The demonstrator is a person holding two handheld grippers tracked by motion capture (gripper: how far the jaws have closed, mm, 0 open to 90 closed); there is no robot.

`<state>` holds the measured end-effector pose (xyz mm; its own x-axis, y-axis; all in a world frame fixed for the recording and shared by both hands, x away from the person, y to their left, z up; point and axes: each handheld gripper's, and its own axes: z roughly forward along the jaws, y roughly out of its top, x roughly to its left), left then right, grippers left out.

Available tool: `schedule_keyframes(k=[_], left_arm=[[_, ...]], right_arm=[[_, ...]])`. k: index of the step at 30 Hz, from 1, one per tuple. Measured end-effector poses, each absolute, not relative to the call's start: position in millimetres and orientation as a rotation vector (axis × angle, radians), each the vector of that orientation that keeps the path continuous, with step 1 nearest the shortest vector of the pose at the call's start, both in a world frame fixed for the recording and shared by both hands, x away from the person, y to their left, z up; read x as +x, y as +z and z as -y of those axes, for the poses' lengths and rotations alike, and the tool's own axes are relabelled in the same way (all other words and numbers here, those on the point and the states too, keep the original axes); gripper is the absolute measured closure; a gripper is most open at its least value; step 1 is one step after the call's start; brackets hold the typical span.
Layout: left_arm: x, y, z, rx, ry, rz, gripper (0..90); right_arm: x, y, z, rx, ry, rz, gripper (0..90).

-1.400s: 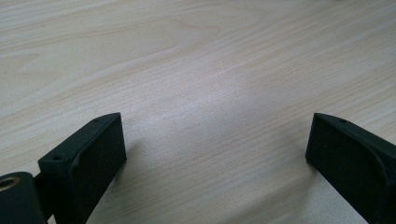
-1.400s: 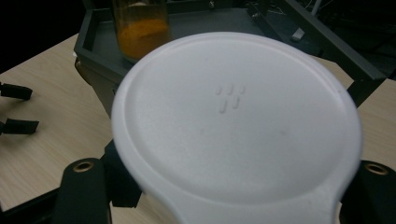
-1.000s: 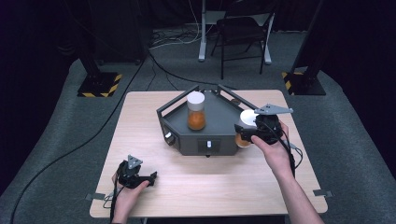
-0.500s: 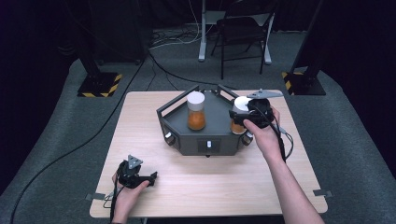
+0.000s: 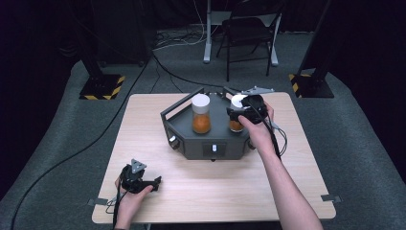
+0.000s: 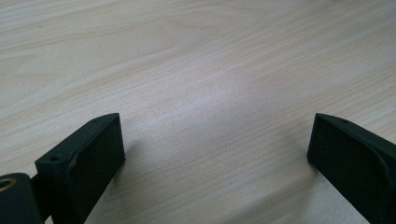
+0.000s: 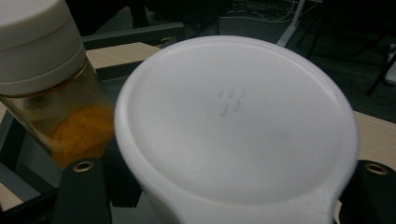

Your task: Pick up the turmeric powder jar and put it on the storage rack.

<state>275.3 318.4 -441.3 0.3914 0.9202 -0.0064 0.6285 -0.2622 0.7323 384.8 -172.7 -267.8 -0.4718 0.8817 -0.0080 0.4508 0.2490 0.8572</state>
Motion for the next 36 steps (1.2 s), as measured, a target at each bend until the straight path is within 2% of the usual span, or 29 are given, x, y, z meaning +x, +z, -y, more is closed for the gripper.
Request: schedule_keyframes(k=[10,16,25,36], left_arm=[[275.3,-441.2,-318.4,1.994,0.568,-1.322,3.3],[275.3,-441.2,-318.4,1.994,0.568,-1.323,3.3],[275.3,-441.3,-318.2,1.994,0.569,-1.323,3.3],[275.3,-441.3,-318.2,1.993,0.569,-1.323,3.3]], right_arm=[[391.9,-271.4,167.8,1.228,1.133,-2.031,29.4],[384.4,-268.7,171.5,1.231,1.143,-2.009,18.8],[352.9,-272.9,206.3,1.224,1.212,-1.975,3.7],[325.5,-295.2,246.8,1.199,1.216,-2.002,2.2]])
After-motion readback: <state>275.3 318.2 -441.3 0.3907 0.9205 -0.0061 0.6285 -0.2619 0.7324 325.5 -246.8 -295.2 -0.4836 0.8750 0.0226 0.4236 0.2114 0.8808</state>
